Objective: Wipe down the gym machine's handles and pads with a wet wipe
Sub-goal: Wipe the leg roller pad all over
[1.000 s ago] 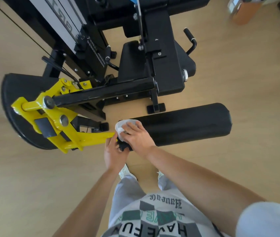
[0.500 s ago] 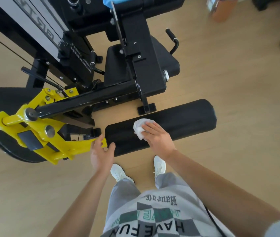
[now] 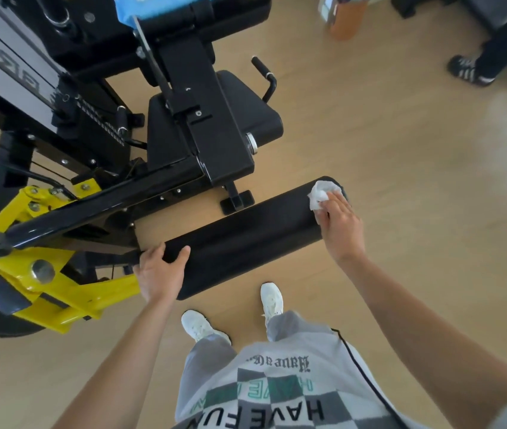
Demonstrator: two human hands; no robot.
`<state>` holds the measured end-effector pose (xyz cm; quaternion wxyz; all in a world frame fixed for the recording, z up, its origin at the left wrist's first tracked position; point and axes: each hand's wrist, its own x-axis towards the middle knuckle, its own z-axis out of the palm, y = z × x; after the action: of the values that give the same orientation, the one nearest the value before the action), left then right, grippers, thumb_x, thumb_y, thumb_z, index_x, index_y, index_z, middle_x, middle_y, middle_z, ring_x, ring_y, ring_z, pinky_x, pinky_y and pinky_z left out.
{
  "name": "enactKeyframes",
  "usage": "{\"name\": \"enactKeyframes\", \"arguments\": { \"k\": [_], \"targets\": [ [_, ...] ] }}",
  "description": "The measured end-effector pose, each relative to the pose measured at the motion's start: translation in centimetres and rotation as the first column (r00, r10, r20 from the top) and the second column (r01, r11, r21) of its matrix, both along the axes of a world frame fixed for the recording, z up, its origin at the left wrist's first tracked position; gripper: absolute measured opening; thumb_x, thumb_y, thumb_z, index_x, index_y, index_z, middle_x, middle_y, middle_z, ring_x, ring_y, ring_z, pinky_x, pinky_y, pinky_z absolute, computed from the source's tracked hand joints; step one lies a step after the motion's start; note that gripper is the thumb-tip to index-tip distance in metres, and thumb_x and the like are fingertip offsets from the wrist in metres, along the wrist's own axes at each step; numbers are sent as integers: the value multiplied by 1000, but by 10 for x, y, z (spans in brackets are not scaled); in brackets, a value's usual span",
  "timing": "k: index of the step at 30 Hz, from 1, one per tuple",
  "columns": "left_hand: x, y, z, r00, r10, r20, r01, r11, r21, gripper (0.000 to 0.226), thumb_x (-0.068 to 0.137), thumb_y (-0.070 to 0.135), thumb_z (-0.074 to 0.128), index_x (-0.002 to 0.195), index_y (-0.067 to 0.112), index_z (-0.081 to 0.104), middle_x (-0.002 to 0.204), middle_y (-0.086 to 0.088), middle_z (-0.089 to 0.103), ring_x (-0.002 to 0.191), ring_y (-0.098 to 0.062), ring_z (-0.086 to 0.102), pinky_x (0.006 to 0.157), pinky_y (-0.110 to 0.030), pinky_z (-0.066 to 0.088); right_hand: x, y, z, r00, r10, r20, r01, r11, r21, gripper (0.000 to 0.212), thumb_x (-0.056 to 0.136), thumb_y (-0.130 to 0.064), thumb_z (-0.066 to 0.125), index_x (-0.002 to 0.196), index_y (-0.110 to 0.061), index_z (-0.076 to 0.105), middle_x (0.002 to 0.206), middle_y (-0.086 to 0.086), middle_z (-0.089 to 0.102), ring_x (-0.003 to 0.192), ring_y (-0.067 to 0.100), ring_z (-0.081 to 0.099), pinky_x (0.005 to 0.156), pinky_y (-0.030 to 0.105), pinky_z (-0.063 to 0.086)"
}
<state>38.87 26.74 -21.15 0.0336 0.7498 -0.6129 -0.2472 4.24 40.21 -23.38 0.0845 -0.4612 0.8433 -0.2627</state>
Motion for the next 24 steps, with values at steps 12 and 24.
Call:
{"name": "enactKeyframes", "arguments": {
  "k": [12, 24],
  "targets": [
    [1, 9, 5, 997, 35, -70, -35, 999, -7, 71, 89, 59, 68, 148, 21, 55, 148, -8, 54, 136, -34, 45, 102, -50, 47, 26, -39, 5, 951, 265, -162, -241, 958, 152, 34, 86, 1, 68, 115, -16, 65, 113, -1, 68, 121, 31, 55, 107, 49, 38],
    [31, 41, 16, 916, 76, -394, -57, 997, 60, 67, 87, 2, 75, 146, 24, 55, 137, 6, 53, 118, -15, 59, 80, -5, 45, 193, -83, 1, 636, 769, -71, -759, 639, 126, 52, 71, -1, 81, 116, -19, 62, 132, 6, 56, 126, 33, 52, 106, 53, 43]
  ]
}}
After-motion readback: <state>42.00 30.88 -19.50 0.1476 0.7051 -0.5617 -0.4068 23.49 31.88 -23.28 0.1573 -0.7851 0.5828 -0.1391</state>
